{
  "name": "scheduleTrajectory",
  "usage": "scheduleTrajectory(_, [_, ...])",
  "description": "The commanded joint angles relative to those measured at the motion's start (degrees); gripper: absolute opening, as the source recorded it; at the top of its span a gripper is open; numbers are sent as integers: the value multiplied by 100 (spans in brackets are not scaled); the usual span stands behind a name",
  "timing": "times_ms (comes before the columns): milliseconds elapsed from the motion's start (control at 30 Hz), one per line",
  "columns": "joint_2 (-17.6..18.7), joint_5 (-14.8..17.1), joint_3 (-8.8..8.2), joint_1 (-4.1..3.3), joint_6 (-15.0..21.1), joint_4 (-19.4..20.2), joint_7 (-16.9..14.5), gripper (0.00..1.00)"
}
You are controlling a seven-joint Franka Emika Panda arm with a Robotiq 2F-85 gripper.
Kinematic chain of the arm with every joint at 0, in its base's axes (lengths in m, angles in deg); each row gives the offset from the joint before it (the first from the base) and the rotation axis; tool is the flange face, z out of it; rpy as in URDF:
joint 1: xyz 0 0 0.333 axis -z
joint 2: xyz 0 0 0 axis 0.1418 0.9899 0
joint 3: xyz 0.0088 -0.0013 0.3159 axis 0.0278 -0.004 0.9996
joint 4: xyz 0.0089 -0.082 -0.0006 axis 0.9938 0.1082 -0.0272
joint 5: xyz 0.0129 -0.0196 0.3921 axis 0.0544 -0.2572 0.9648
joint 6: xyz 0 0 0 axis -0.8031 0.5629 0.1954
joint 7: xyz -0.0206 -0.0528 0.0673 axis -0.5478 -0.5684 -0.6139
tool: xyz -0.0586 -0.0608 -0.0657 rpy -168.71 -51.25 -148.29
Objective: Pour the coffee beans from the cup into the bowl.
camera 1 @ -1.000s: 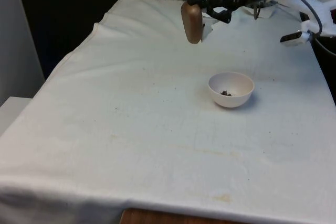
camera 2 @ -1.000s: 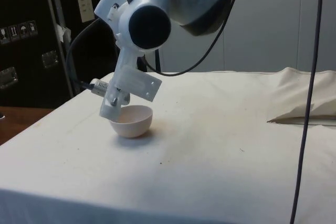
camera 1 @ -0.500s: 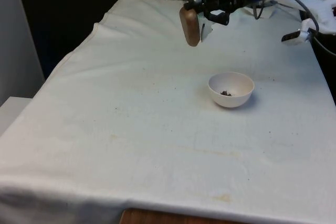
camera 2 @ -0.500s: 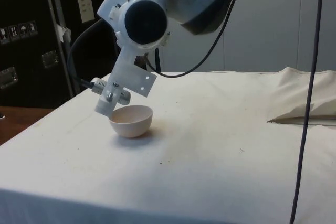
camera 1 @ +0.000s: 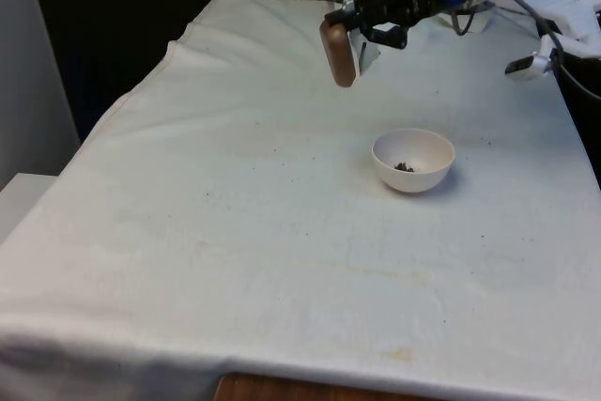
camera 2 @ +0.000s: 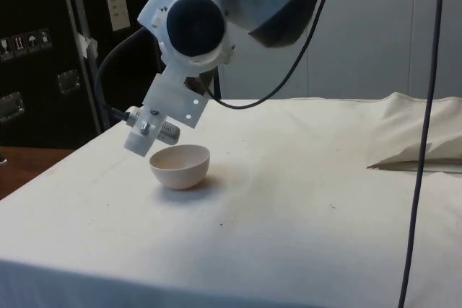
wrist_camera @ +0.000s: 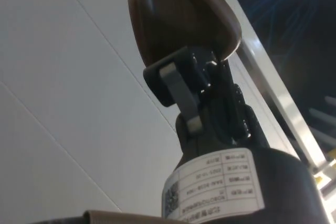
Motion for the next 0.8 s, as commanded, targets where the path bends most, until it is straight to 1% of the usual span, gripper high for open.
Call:
scheduleTrajectory(0, [-29, 86, 6, 40, 120, 6, -63, 0])
scheduleTrajectory(133, [-23, 201, -29, 40, 189, 0, -52, 0])
scheduleTrajectory(167, [0, 143, -40, 0, 86, -6, 0, 0])
scheduleTrajectory(200, [-23, 229, -34, 40, 206, 0, -46, 0])
scheduleTrajectory(400, [-11, 430, -92, 40, 327, -11, -40, 0])
scheduleTrajectory(433, [0, 378, -103, 0, 235, -11, 6, 0])
scheduleTrajectory(467, [0, 435, -120, 0, 281, -17, 6, 0])
scheduleTrajectory(500, [-11, 510, -115, 40, 384, -17, -40, 0])
scheduleTrajectory(600, [-17, 573, -149, 52, 470, -17, -34, 0])
scheduleTrajectory(700, [-34, 665, -218, 52, 602, -11, -29, 0])
scheduleTrajectory(733, [0, 590, -201, 0, 435, -29, 11, 0])
scheduleTrajectory(767, [-34, 665, -218, 52, 602, -11, -29, 0])
